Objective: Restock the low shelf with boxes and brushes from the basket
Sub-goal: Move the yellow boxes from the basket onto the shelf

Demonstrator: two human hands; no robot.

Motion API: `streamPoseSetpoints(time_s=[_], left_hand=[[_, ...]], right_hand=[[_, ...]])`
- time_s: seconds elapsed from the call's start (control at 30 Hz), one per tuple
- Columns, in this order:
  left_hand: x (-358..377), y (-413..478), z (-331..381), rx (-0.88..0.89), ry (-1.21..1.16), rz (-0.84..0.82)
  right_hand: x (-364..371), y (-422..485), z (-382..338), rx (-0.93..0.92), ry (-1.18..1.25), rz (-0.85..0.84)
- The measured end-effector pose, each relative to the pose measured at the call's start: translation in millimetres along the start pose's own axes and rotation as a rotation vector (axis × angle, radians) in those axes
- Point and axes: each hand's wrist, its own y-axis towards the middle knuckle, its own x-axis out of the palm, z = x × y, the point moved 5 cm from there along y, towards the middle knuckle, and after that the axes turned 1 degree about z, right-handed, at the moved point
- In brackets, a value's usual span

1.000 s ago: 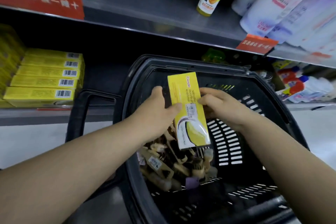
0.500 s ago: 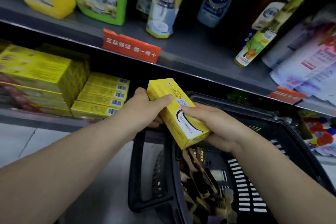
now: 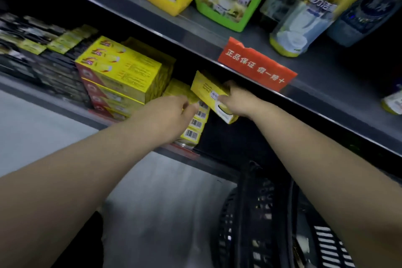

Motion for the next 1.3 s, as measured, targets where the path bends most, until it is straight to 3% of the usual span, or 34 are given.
streamPoseSetpoints(time_s=[0.23, 0.37, 0.53, 0.67, 0.97, 1.13, 1.3], left_hand=[[12, 11, -22, 0.001, 0.075, -0.042], [15, 15, -33, -0.001, 0.064, -0.066], [14, 20, -38, -0.002, 0.082, -0.068], [20, 21, -35, 0.019, 0.084, -0.086], [25, 12, -7, 0.094, 0.039, -0.058], [40, -7, 34, 0.232, 0.036, -0.031], [51, -30, 95, 0.477, -0.029, 0.079]], right_hand=[[23, 70, -7, -0.092, 0.257, 0.156], [32, 98, -7, -0.063, 0.163, 0.209], [64, 128, -9, -0.008, 0.117, 0.079], [88, 131, -7, 0.012, -0.075, -0.145], [54, 89, -27, -0.096, -0.282, -0.232], [7, 8, -12, -0.105, 0.165, -0.189], [-33, -99, 37, -0.149, 0.604, -0.051]])
